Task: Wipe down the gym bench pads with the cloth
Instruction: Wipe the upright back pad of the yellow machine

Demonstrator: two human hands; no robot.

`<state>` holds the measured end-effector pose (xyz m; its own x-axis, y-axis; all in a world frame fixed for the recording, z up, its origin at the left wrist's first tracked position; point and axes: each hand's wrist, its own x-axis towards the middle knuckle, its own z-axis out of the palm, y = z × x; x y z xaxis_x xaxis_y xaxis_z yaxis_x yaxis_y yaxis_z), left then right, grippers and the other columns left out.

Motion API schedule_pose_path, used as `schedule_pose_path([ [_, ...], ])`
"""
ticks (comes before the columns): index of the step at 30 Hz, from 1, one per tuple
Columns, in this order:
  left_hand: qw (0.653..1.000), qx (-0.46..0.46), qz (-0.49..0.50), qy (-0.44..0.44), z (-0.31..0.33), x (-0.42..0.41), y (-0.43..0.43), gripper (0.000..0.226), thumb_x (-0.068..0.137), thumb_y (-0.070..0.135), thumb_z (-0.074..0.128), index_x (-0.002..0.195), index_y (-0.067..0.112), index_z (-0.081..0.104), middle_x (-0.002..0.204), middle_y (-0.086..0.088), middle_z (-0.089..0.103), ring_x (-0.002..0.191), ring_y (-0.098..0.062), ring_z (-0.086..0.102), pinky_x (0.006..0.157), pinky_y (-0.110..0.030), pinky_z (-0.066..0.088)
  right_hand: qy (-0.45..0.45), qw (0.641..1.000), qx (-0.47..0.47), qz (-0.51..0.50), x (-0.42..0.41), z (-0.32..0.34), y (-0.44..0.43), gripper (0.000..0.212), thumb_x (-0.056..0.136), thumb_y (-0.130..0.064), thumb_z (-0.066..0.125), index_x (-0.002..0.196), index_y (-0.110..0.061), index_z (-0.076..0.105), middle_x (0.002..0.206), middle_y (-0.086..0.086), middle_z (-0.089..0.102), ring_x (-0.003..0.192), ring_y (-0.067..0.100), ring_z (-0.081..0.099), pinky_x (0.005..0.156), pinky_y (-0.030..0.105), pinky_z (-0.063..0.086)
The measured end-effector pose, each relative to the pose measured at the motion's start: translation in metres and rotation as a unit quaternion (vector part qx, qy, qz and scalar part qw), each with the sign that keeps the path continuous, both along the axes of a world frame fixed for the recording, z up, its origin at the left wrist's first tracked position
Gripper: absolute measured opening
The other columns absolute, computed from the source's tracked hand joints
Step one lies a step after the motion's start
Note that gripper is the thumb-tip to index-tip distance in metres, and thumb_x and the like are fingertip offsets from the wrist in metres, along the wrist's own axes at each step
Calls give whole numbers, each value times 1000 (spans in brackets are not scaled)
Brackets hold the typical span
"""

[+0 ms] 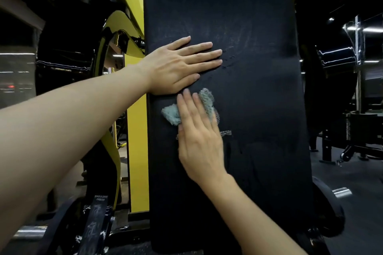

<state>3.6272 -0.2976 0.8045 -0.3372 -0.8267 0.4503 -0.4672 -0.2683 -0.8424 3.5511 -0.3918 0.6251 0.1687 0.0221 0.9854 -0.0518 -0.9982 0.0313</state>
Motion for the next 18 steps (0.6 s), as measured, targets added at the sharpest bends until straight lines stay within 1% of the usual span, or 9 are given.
schedule_pose_path([
  [3, 1000, -5, -1, 4, -2, 1, 0, 55, 103, 39, 13, 157, 29, 15, 164, 8, 13, 152, -15, 8, 123, -43, 6, -29, 999, 30, -24, -8, 8, -22, 57, 96, -15, 38, 153, -13, 32, 162, 1, 27, 151, 14, 17, 119, 45, 23],
  [7, 1000, -14, -2, 19, -4, 1, 1, 55, 103, 40, 11, 157, 31, 12, 164, 9, 10, 152, -14, 5, 124, -43, 4, -58, 993, 100, -30, -20, 14, -46, 56, 99, -18, 30, 155, -13, 27, 163, 0, 22, 152, 15, 13, 119, 49, 23],
  [10, 1000, -20, -3, 20, -5, 0, 1, 56, 102, 40, 10, 157, 31, 12, 165, 9, 10, 152, -14, 5, 124, -43, 3, -102, 980, 163, -48, -13, 16, -34, 56, 99, -17, 31, 155, -10, 27, 163, 3, 23, 152, 20, 13, 119, 50, 22],
  [12, 1000, -19, -3, 18, -5, 0, 0, 56, 102, 40, 11, 157, 31, 13, 164, 9, 11, 152, -14, 6, 124, -44, 4, -117, 973, 188, -64, -3, 14, -16, 57, 97, -17, 29, 154, -7, 28, 162, 7, 23, 151, 23, 14, 119, 51, 23],
  [15, 1000, -15, 0, 16, -5, -1, 0, 56, 102, 40, 11, 157, 30, 14, 164, 8, 11, 152, -15, 6, 123, -44, 4, -94, 978, 171, -67, 10, 4, 13, 59, 96, -17, 29, 154, -7, 27, 163, 8, 21, 152, 24, 13, 119, 50, 22],
  [18, 1000, -18, 3, 12, -5, -2, 1, 56, 102, 40, 11, 157, 30, 13, 164, 8, 10, 152, -15, 5, 123, -44, 4, -61, 991, 116, -42, 20, -13, 42, 61, 95, -15, 35, 154, -8, 27, 164, 6, 20, 152, 22, 11, 121, 45, 14],
])
